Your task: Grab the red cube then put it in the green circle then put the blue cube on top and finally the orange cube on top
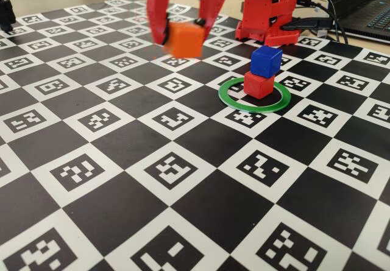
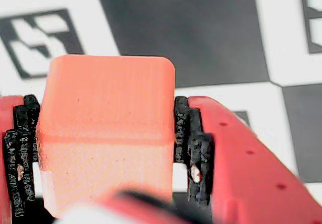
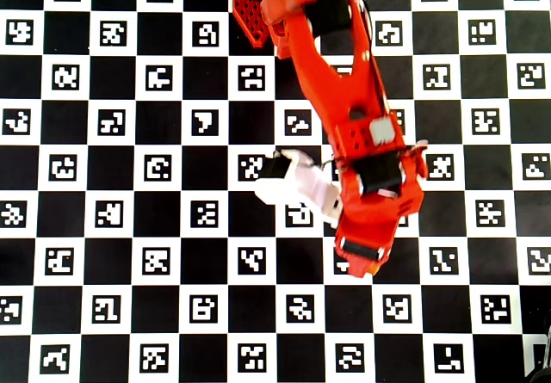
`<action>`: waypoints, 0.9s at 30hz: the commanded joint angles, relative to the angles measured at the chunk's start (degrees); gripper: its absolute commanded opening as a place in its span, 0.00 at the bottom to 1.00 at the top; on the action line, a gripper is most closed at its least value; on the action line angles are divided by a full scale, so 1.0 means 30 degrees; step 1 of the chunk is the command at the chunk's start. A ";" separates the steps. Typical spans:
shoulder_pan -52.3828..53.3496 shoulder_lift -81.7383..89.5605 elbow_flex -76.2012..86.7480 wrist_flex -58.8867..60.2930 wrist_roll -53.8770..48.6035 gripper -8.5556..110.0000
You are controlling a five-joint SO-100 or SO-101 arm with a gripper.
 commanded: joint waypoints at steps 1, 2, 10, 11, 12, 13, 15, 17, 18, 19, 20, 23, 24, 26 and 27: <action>-0.0674 0.3545 0.0293 0.0703 -0.0234 0.09; -0.0791 0.3867 0.0586 0.0850 -0.0234 0.09; -0.1523 0.5596 0.2197 0.2051 -0.0410 0.09; -0.1611 0.5742 0.2314 0.2197 -0.0527 0.09; -0.1699 0.5889 0.2461 0.2314 -0.0645 0.09; -0.1787 0.6094 0.2607 0.2373 -0.0762 0.09; -0.1992 0.6621 0.3047 0.2520 -0.1055 0.09; -0.2168 0.7090 0.3398 0.2725 -0.1318 0.09; -0.2285 0.7295 0.3545 0.2812 -0.1494 0.09; -0.2402 0.7500 0.3691 0.2900 -0.1670 0.09; -0.2520 0.7705 0.3867 0.2959 -0.1787 0.09; -0.3047 0.8203 0.4482 0.3076 -0.2109 0.09; -0.3281 0.8379 0.4717 0.3076 -0.2139 0.09; -0.3691 0.8555 0.5098 0.3105 -0.2139 0.09; -0.3838 0.8613 0.5273 0.3105 -0.2109 0.09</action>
